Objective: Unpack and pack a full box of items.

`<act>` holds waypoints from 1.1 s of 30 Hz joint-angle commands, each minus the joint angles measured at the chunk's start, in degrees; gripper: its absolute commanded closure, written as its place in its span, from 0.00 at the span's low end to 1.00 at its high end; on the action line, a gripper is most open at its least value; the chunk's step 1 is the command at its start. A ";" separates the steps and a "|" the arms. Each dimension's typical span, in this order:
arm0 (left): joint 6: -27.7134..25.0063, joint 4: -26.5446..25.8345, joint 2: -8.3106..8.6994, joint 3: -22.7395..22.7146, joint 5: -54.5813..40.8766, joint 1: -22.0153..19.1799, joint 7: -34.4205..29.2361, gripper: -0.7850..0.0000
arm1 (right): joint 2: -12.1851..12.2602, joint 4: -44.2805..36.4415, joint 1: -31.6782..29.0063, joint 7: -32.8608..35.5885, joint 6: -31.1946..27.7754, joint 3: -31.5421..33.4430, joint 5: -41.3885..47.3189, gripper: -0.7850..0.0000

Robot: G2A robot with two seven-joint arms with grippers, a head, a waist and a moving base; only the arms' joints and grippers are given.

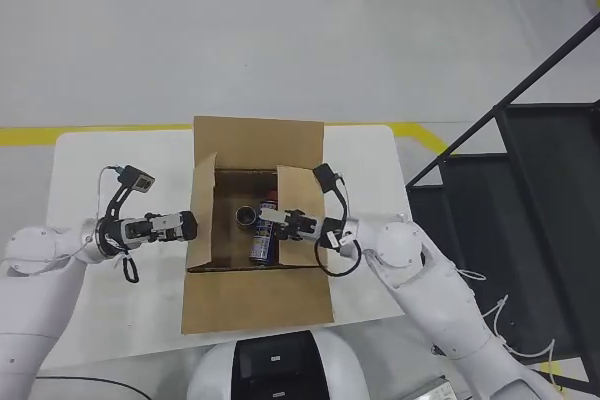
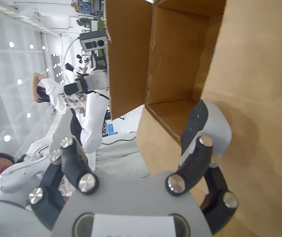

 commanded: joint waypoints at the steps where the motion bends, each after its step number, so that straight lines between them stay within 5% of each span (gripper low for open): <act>1: 0.00 0.00 0.00 0.00 0.01 0.00 0.00 0.00 | 0.00 0.04 0.01 -0.02 0.09 -0.02 -0.09 0.00; 10: 1.07 -0.81 -0.06 0.04 1.34 0.06 2.71 0.00 | 0.00 0.04 0.01 -0.02 0.09 -0.02 -0.09 0.00; 17: 1.72 0.25 -1.51 5.27 2.49 -3.19 4.42 0.00 | 0.12 0.49 -1.10 -4.51 0.55 1.98 0.14 0.00; 33: 1.92 3.42 -2.76 11.21 20.26 -8.91 9.72 0.00 | -0.30 3.30 -2.49 -7.24 2.91 -0.46 -0.19 0.00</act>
